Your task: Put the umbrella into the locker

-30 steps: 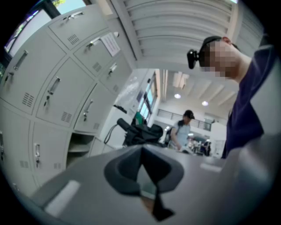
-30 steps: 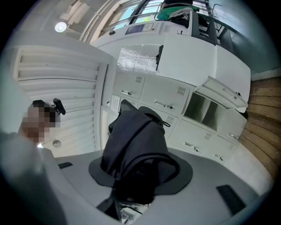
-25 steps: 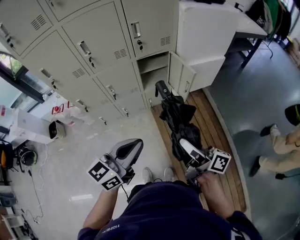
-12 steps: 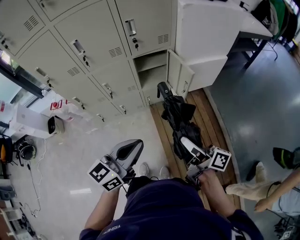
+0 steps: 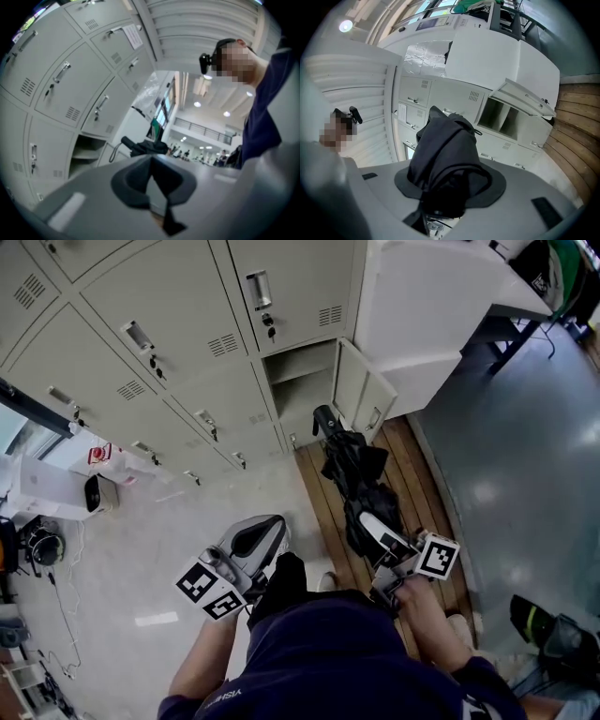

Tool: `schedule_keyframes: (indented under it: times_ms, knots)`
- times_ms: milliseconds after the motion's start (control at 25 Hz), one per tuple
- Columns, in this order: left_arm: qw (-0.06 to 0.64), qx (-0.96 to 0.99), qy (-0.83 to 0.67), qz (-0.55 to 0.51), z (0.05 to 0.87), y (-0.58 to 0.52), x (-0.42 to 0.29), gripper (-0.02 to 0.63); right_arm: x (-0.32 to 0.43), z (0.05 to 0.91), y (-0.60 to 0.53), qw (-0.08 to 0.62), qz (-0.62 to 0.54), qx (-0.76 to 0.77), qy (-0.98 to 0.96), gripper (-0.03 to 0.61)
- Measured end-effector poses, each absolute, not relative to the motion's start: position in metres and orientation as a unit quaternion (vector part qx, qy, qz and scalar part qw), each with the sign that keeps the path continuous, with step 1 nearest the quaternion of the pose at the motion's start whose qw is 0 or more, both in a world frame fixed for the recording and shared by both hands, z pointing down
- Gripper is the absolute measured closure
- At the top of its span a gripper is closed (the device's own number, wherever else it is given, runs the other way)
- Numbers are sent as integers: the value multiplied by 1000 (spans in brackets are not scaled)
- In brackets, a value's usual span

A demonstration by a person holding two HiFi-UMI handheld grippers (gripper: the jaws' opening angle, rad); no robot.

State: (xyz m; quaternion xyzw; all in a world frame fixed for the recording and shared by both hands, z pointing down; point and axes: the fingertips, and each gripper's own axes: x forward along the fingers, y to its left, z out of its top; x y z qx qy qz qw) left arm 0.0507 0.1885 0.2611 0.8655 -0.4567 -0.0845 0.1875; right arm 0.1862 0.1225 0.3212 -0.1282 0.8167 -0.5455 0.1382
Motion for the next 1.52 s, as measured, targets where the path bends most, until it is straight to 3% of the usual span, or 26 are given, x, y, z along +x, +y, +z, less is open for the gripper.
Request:
schedule_keyframes:
  times_ms: [480,840,1520]
  knots:
    - [208,887,-411,-45,294,81,-51,612,107,377,35,112,-558,-212,795,396]
    - [238,893,-381,-20,337,17,-105,612,56,430,-20,54,-548,-262,792,396]
    - [309,874,-372,44,436,1,-109,612,30,612,-116,-20,-534,-322,782,396]
